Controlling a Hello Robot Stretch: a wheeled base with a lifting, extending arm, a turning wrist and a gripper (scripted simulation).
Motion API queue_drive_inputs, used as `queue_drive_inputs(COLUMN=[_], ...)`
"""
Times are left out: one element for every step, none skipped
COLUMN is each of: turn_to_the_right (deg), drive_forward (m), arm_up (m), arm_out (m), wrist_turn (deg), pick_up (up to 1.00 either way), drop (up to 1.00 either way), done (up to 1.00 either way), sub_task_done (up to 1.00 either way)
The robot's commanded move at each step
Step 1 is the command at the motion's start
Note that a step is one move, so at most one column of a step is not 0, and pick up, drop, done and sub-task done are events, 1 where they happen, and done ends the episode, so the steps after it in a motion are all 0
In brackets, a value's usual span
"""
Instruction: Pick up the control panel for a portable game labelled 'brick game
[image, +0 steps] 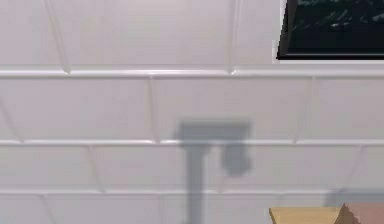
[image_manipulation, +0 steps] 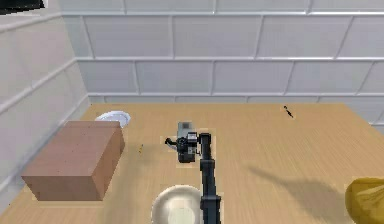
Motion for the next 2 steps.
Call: queue_drive_inputs(turn_to_the_right=[0.0, 0.0], drive_forward=[0.00, 0.00], arm_up=[0.10, 0.00], arm_out=[0.00, 0.00], wrist_turn=[0.0, 0.0], pick_up=[0.00, 0.00], drop=[0.00, 0.00], done=[0.00, 1.00], sub_task_done=[0.00, 0.00])
